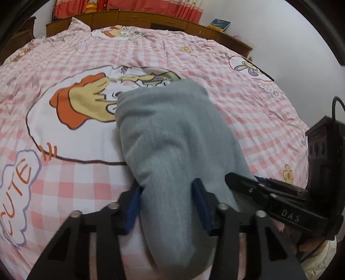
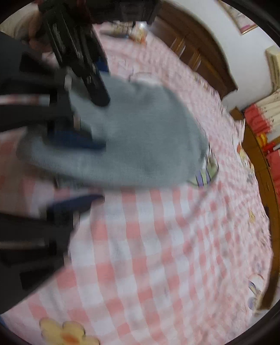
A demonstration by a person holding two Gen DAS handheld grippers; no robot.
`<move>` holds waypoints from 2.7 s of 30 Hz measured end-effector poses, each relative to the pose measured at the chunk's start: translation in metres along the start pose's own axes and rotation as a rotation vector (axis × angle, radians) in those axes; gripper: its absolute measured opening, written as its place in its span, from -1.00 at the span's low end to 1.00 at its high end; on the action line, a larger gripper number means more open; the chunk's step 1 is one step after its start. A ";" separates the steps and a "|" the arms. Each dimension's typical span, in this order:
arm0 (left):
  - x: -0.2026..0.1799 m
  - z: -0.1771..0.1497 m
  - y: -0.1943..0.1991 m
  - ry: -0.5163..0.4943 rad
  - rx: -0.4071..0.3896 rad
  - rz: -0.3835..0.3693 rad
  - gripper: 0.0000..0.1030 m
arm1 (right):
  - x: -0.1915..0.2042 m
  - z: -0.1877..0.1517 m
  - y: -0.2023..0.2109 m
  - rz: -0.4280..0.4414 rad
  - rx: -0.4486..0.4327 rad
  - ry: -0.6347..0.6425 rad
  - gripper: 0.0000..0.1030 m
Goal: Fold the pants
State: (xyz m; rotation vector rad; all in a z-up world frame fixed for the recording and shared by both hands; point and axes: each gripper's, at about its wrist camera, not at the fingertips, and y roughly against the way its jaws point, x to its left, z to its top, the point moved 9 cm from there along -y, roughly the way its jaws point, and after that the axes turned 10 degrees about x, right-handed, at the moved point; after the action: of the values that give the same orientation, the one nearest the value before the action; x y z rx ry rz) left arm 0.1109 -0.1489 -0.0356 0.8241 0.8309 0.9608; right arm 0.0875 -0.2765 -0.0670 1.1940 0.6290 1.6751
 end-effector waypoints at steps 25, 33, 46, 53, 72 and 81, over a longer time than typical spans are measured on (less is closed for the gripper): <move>0.137 -0.004 0.063 0.060 -0.054 0.065 -0.18 | 0.146 0.021 -0.035 0.062 -0.044 0.149 -0.62; 0.147 -0.020 0.068 0.138 -0.102 0.027 -0.19 | 0.131 0.012 -0.047 0.054 -0.003 0.141 -0.29; 0.106 -0.043 0.088 0.069 -0.095 0.102 -0.25 | 0.162 -0.014 -0.008 0.030 -0.038 0.244 -0.33; 0.117 -0.055 0.067 0.129 -0.063 0.100 -0.26 | 0.127 -0.021 -0.042 -0.033 0.029 0.175 -0.23; 0.110 -0.094 0.085 0.205 -0.038 0.193 0.40 | 0.126 -0.054 -0.002 -0.150 -0.041 0.167 -0.22; 0.122 -0.102 0.070 0.235 0.002 0.222 0.46 | 0.123 -0.065 -0.020 -0.184 0.008 0.169 -0.14</move>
State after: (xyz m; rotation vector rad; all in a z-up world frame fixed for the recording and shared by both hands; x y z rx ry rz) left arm 0.0381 0.0085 -0.0466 0.8270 0.9556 1.2710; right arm 0.0275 -0.1498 -0.0567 0.9754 0.8258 1.6286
